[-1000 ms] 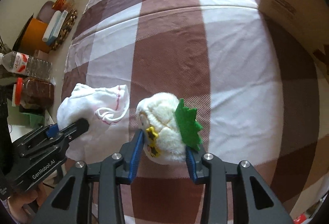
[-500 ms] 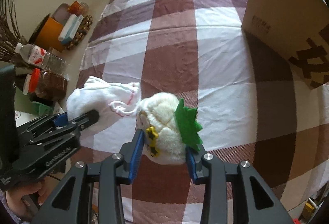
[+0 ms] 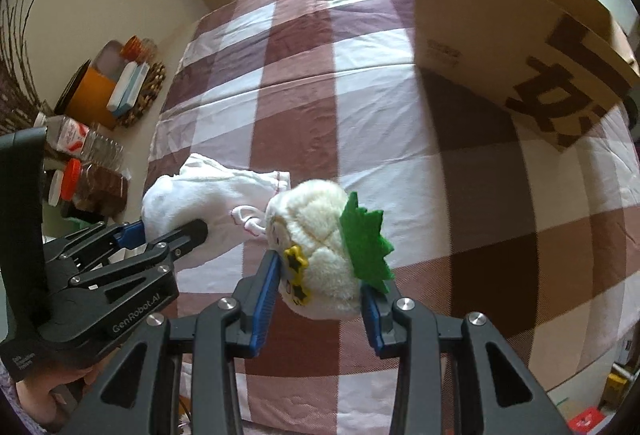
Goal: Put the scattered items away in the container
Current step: 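Lift the cloth bag and plush toy and carry them toward the cardboard box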
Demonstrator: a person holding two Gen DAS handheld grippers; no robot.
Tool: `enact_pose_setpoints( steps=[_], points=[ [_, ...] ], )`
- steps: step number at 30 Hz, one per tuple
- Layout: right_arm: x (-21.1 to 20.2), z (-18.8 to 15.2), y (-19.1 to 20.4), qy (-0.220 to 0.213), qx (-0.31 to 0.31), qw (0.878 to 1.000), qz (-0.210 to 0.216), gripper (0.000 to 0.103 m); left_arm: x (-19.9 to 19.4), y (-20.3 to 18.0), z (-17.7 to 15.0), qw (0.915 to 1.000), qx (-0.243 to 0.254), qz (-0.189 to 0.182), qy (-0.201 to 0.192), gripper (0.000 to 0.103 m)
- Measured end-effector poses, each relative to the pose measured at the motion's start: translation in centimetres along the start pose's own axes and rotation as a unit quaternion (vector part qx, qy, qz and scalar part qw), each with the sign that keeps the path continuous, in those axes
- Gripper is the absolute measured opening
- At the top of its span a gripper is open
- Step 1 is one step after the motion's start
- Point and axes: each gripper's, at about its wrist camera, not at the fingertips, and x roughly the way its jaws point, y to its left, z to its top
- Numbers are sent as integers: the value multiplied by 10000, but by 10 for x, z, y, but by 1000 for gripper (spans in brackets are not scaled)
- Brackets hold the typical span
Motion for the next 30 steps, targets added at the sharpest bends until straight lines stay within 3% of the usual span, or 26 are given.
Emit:
enact_pose_setpoints(
  steps=[30],
  points=[
    [-39,-36,-81,-355,1018,9938,-287,38,1,-104,15,9927,1171,-292,-5,35]
  ],
)
